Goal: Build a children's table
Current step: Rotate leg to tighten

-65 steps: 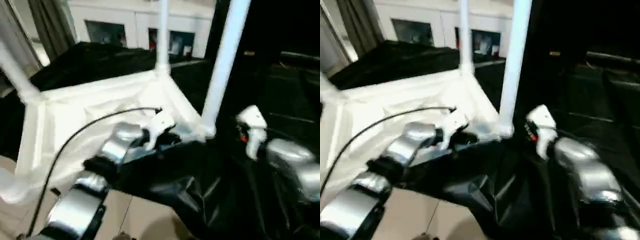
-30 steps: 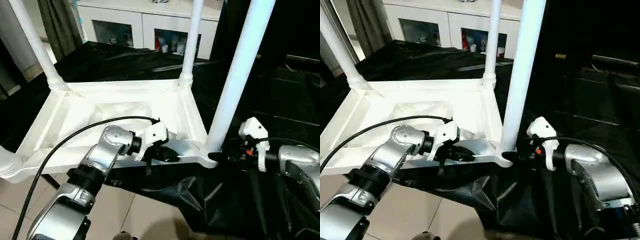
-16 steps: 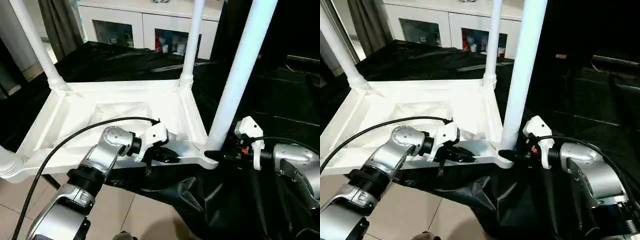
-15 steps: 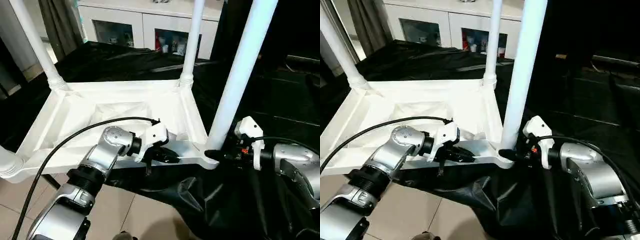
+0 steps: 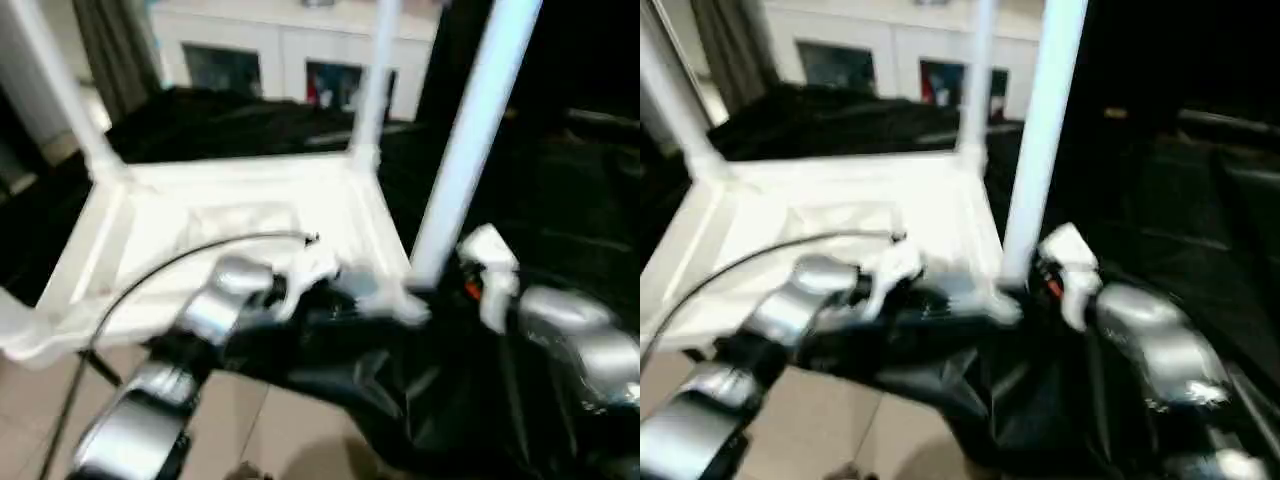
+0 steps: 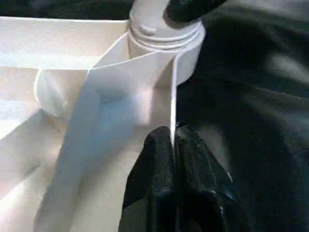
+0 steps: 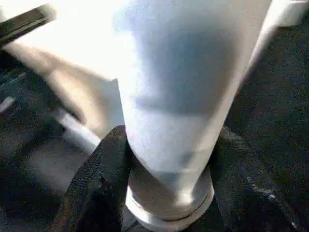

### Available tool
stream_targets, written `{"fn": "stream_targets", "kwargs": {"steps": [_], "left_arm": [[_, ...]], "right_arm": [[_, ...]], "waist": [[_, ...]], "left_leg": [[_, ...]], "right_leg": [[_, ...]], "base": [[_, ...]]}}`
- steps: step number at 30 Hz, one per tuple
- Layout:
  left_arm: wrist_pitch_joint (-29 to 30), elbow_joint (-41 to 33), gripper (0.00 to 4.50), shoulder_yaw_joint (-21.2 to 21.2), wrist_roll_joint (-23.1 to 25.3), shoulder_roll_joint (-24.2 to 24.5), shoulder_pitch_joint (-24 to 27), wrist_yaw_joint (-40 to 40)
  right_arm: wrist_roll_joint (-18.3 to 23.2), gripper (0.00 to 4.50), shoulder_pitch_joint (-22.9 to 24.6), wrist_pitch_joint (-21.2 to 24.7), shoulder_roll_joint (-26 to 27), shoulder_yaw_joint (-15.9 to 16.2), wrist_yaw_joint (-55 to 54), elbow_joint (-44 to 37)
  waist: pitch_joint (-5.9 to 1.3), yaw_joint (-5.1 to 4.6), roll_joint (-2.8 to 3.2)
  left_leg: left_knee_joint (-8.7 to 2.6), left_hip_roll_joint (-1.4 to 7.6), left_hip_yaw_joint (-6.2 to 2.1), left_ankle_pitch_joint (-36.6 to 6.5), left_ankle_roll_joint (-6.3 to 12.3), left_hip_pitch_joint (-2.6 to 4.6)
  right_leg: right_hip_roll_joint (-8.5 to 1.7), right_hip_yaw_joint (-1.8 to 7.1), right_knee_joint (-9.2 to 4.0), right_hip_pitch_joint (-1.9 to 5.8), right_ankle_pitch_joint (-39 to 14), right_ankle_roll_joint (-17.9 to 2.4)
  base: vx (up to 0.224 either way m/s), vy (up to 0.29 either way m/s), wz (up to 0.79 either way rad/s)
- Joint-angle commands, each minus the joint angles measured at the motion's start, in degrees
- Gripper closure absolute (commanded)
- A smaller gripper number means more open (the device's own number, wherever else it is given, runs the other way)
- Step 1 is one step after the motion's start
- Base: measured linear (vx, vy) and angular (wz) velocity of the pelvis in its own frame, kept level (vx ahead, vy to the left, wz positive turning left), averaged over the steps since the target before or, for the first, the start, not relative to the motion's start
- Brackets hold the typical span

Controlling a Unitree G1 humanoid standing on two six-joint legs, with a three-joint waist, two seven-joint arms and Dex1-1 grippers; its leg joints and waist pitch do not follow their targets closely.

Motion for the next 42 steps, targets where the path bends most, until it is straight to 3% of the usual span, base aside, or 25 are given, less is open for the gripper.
{"fn": "stream_targets", "kwargs": {"steps": [1, 2, 3, 4, 6, 13, 14, 15, 23, 26, 27, 28, 30, 31, 32, 35, 36, 40, 42], "left_arm": [[-0.38, -0.49, 4.5, 1.96, -0.63, -1.51, -2.57, 4.16], [0.41, 4.42, 4.5, 3.01, 0.19, -4.91, -5.5, 12.62], [0.46, 6.76, 4.5, 3.37, 0.44, -6.86, -6.91, 16.61], [0.04, 8.78, 4.5, 3.69, 0.62, -8.55, -8.15, 20.26], [-0.68, 10.55, 4.5, 3.76, 0.75, -10.09, -9.25, 22.95], [-6.15, 15.14, 4.5, 2.63, 2.25, -12.88, -12.07, 23.06], [-6.41, 15.36, 4.5, 2.61, 2.29, -12.91, -12.16, 23.01], [-7.06, 15.89, 4.5, 2.6, 2.39, -12.96, -12.36, 22.9], [-11.27, 16.87, 4.5, 2.02, 2.03, -12.93, -12.08, 19.48], [-14.17, 17.36, 4.5, 2.23, 1.69, -13.2, -11.83, 17.71], [-14.55, 17.31, 4.5, 2.27, 1.61, -13.24, -11.72, 17.27], [-14.64, 17.3, 4.5, 2.28, 1.59, -13.25, -11.69, 17.17], [-14.97, 17.09, 4.5, 2.64, 1.25, -13.27, -11.41, 15.84], [-14.97, 17.09, 4.22, 2.64, 1.25, -13.27, -11.41, 15.84], [-14.68, 17.05, 4.22, 2.89, 0.93, -13.25, -11.38, 15.25], [-14.36, 16.57, 3.91, 4.29, -0.67, -13.0, -11.53, 13.82], [-14.13, 16.56, 3.84, 4.54, -0.9, -12.82, -11.63, 13.42], [-14.23, 16.6, 3.52, 4.58, -0.77, -12.35, -11.61, 12.66], [-14.1, 16.06, 3.38, 4.69, -0.77, -11.77, -11.26, 11.75]], "right_arm": [[-1.21, 2.51, 0.23, 1.04, 0.99, -0.27, -4.86, 3.04], [-2.63, 2.51, -1.77, 1.24, 6.77, -2.25, -16.07, 7.47], [-3.18, 2.51, -3.09, 1.24, 9.78, -3.37, -22.04, 10.01], [-3.45, 2.51, -4.32, 0.75, 12.32, -4.3, -26.55, 12.13], [-3.36, 2.51, -5.71, -0.17, 14.76, -5.25, -30.34, 14.24], [-4.9, 2.51, -8.97, -4.21, 20.04, -6.52, -36.61, 17.02], [-4.98, 2.51, -9.0, -4.35, 20.17, -6.59, -36.72, 17.0], [-5.18, 1.96, -9.08, -4.71, 20.54, -6.79, -36.99, 16.94], [-6.62, 1.28, -8.15, -6.51, 19.73, -6.37, -38.35, 14.4], [-6.7, 1.28, -5.19, -6.08, 19.0, -6.98, -37.59, 8.22], [-6.63, 1.28, -4.15, -5.71, 18.66, -6.87, -36.92, 6.44], [-6.62, 1.28, -3.92, -5.63, 18.59, -6.85, -36.77, 6.04], [-5.69, 1.28, 1.76, -4.37, 16.14, -5.64, -32.51, -2.66], [-5.69, 1.25, 1.76, -4.37, 16.14, -5.64, -32.51, -2.66], [-5.4, 1.25, 2.98, -4.07, 15.56, -5.36, -31.67, -4.53], [-2.97, 1.22, 7.14, -1.82, 13.44, -5.16, -28.36, -11.68], [-2.57, 1.22, 8.12, -1.22, 12.79, -5.02, -27.5, -13.45], [-1.98, 1.22, 9.62, -0.27, 12.1, -5.08, -26.19, -16.22], [-1.42, 1.22, 10.7, 0.54, 11.5, -4.47, -24.52, -18.39]], "waist": [[-4.16, -0.25, -1.11], [-4.22, -0.45, -0.96], [-4.24, -0.67, -0.78], [-4.31, -1.31, -0.94], [-4.35, -1.2, -0.68], [-4.67, -1.02, -0.58], [-4.65, -1.0, -0.58], [-4.65, -0.97, -0.51], [-4.47, -0.91, -0.73], [-4.43, -0.69, -0.82], [-4.52, -0.39, -0.88], [-4.56, -0.37, -0.91], [-4.5, 0.02, -0.67], [-4.5, 0.24, -0.73], [-4.58, 0.16, -0.72], [-4.53, 0.41, -0.73], [-4.24, 0.43, -0.43], [-4.01, -0.03, -0.76], [-3.94, -0.44, -0.82]], "left_leg": [[-3.8, 0.39, 0.05, -14.1, 1.55, 0.83], [-3.8, 0.26, 0.07, -13.87, 1.91, 0.57], [-3.78, 0.34, 0.08, -14.21, 1.39, 0.91], [-4.0, 0.18, -0.35, -14.84, 0.23, 0.58], [-3.93, 0.2, -0.21, -15.23, 0.72, 0.95], [-3.97, 0.22, -0.01, -12.62, 2.17, 0.64], [-4.0, 0.19, -0.03, -12.42, 2.28, 0.55], [-4.02, 0.24, -0.03, -12.58, 2.34, 0.67], [-4.1, 0.33, 0.1, -13.47, 2.49, 0.87], [-4.12, 0.29, 0.16, -12.83, 2.9, 0.79], [-4.08, 0.44, 0.23, -12.54, 3.22, 1.07], [-4.07, 0.44, 0.19, -12.03, 3.4, 0.93], [-4.05, 0.54, 0.19, -10.92, 4.17, 0.73], [-4.08, 0.64, 0.14, -10.81, 4.35, 0.79], [-4.07, 0.53, 0.07, -10.56, 4.54, 0.49], [-4.1, 0.6, 0.05, -11.11, 4.66, 0.49], [-4.18, 0.7, 0.09, -12.67, 4.41, 0.67], [-4.37, 0.25, 0.01, -14.11, 3.87, 0.28], [-4.3, 0.11, 0.06, -14.74, 3.76, 0.54]], "right_leg": [[-2.74, 1.63, -4.97, 3.08, -26.48, -6.87], [-2.81, 1.72, -4.94, 3.05, -26.32, -6.73], [-2.7, 1.71, -5.02, 2.63, -26.21, -6.96], [-2.65, 1.3, -5.0, 3.32, -26.77, -6.38], [-2.79, 1.51, -5.26, 3.08, -25.65, -6.42], [-2.6, 1.9, -4.34, 3.62, -17.95, -8.74], [-2.59, 1.9, -4.32, 3.66, -17.55, -8.86], [-2.62, 1.91, -4.27, 3.66, -17.15, -9.15], [-2.75, 2.05, -4.35, 3.58, -18.27, -9.58], [-2.73, 2.1, -4.46, 3.65, -18.44, -9.05], [-2.77, 2.23, -4.37, 3.43, -17.63, -9.1], [-2.75, 2.27, -4.19, 3.59, -16.74, -9.26], [-2.74, 2.32, -4.05, 3.69, -15.03, -9.38], [-2.78, 2.35, -4.02, 3.75, -14.72, -9.3], [-2.81, 2.34, -3.76, 3.94, -14.23, -9.56], [-3.0, 2.26, -4.02, 3.83, -15.81, -9.98], [-2.91, 2.28, -4.39, 3.67, -17.1, -9.57], [-2.78, 2.07, -4.72, 3.88, -21.0, -7.44], [-2.76, 1.98, -5.3, 3.51, -24.28, -6.27]], "base": [[0.0, 0.0, 0.0], [0.0, 0.0, 0.0], [0.0, 0.0, 0.0], [0.0, 0.0, 0.0], [0.0, 0.0, 0.0], [0.0, 0.0, 0.0], [0.0, 0.0, 0.0], [0.0, 0.0, 0.0], [0.0, 0.0, 0.0], [0.0, 0.0, 0.0], [0.0, 0.0, 0.0], [0.0, 0.0, 0.0], [0.0, 0.0, 0.0], [0.0, 0.0, 0.0], [0.0, 0.0, 0.0], [0.0, 0.0, 0.0], [0.0, 0.0, 0.0], [0.0, 0.0, 0.0], [0.0, 0.0, 0.0]]}}
